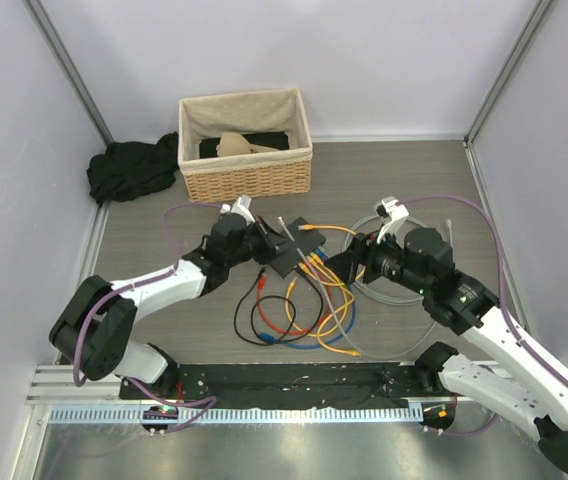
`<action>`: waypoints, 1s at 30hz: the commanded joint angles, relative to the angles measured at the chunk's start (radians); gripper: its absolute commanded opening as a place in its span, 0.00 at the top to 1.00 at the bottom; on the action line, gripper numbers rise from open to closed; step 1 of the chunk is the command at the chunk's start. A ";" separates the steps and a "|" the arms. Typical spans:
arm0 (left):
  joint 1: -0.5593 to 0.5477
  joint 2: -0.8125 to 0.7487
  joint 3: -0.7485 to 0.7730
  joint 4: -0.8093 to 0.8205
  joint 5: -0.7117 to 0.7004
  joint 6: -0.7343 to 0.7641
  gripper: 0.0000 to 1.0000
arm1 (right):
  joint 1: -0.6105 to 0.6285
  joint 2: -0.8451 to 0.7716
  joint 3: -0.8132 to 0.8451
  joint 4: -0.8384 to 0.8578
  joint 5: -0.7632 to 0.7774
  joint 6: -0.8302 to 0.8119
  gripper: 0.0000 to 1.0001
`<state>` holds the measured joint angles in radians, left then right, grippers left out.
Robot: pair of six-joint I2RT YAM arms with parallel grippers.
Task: Insert the plug into the switch port
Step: Pick up the connector from the center of the board.
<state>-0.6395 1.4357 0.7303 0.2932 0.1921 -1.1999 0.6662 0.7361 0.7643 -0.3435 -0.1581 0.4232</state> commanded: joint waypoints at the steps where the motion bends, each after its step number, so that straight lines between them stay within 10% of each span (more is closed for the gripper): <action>1: -0.031 -0.070 -0.101 0.299 0.144 0.083 1.00 | 0.000 0.074 0.078 0.052 -0.037 0.068 0.29; 17: -0.127 -0.209 -0.164 0.359 0.170 0.184 1.00 | -0.125 0.278 -0.152 0.741 -0.320 0.446 0.41; 30: -0.178 -0.193 0.007 -0.063 -0.015 0.249 1.00 | -0.122 0.304 -0.089 0.534 -0.241 0.266 0.50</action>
<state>-0.7895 1.2453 0.6392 0.3996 0.2543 -1.0218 0.5426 1.0538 0.6174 0.2459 -0.4419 0.7761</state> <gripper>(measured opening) 0.020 0.512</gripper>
